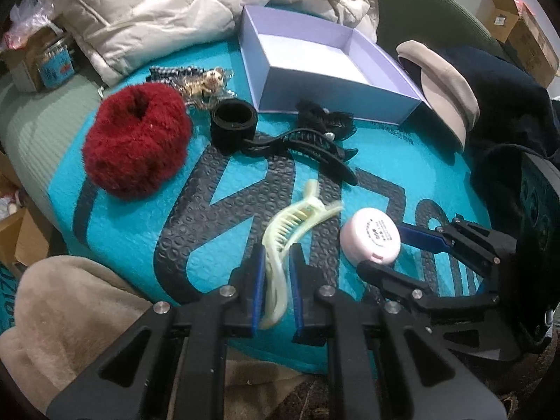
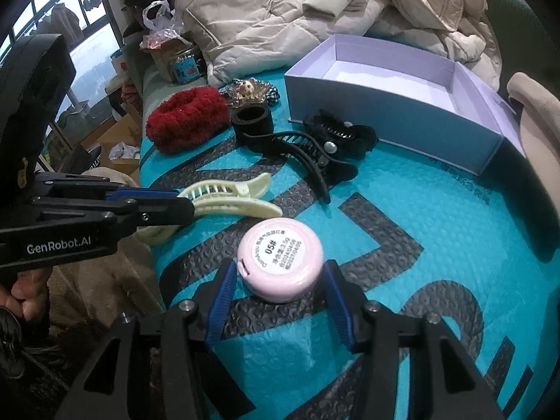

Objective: Organize objects
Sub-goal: 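Carry the claw clip with left tool while right tool carries tin into box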

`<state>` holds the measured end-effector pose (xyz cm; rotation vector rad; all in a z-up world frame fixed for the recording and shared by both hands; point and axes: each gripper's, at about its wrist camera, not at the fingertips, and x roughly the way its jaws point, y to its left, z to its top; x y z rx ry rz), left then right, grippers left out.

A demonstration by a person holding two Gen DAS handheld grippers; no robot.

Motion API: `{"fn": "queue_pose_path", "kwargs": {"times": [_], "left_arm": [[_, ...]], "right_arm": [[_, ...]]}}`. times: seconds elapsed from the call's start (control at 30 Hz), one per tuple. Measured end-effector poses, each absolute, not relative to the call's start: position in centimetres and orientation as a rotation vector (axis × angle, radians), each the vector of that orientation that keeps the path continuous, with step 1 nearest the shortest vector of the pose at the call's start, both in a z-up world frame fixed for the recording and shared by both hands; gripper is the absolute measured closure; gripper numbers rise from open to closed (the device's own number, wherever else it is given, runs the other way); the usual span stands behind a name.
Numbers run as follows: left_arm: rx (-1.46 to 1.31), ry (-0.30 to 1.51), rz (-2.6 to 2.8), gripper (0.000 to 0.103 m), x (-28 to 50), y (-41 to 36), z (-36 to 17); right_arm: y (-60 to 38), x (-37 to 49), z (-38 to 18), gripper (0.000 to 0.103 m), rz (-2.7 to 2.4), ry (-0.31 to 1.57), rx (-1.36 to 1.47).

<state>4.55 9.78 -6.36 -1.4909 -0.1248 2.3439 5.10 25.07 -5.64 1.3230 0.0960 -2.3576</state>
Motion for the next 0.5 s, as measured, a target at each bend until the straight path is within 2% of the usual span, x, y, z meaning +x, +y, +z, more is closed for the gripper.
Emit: {"fn": "queue_pose_path", "kwargs": {"times": [0.27,0.33,0.4,0.5], "left_arm": [[-1.507,-0.086,2.289,0.081,2.6,10.6,-7.7],[-1.493,-0.055,2.280,0.075,2.3,11.2,-7.7],[-1.487,-0.018,2.274,0.073,2.0,11.8,-7.9],[-1.476,0.033,2.281,0.073,1.5,12.5,-7.9]], "right_arm": [[24.9,4.1,-6.1,0.047,-2.361,0.106,1.319],[24.8,4.0,-6.2,0.052,-2.365,0.125,1.312],[24.6,3.9,-6.2,0.052,-2.372,0.153,1.304],[24.6,3.7,-6.2,0.052,-2.372,0.166,1.294]]}}
